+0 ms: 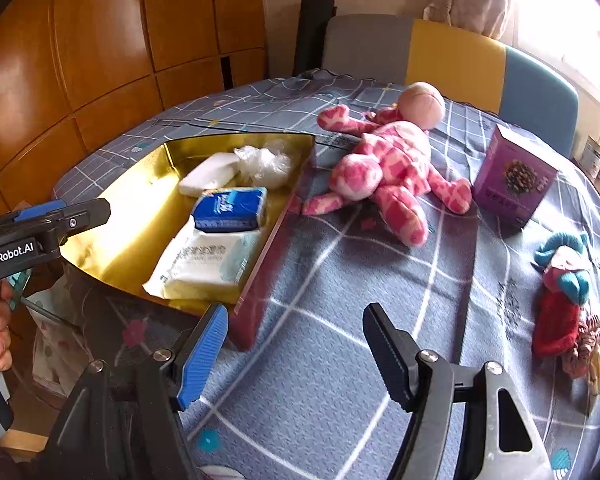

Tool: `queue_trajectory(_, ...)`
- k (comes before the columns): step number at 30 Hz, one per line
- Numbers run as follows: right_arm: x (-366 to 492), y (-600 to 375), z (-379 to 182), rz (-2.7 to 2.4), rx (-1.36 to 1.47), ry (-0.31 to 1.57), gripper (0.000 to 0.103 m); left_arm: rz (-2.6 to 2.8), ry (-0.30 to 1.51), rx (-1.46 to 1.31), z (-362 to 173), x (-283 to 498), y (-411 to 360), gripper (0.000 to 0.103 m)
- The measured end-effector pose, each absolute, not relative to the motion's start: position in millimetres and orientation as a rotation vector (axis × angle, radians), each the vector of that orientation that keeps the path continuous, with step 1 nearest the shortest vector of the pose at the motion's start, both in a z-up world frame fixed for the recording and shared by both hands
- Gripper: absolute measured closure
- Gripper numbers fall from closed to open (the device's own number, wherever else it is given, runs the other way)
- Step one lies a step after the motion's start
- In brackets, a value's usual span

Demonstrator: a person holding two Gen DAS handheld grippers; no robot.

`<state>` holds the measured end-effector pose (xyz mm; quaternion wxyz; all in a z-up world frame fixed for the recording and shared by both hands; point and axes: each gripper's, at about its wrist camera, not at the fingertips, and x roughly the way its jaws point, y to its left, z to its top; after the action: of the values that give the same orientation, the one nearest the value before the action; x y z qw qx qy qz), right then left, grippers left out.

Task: Organize soft objects
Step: 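Move both tools back toward the remaining soft items on the bed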

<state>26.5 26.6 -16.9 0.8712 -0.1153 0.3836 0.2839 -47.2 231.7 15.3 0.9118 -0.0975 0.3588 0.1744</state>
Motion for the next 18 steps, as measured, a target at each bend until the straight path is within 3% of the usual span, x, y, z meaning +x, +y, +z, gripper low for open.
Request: queue_trajectory(18,42,-47,-18,0.431,-0.254,0.813,0.032,0.201,0.779,-0.108,18,-29,181,0.020)
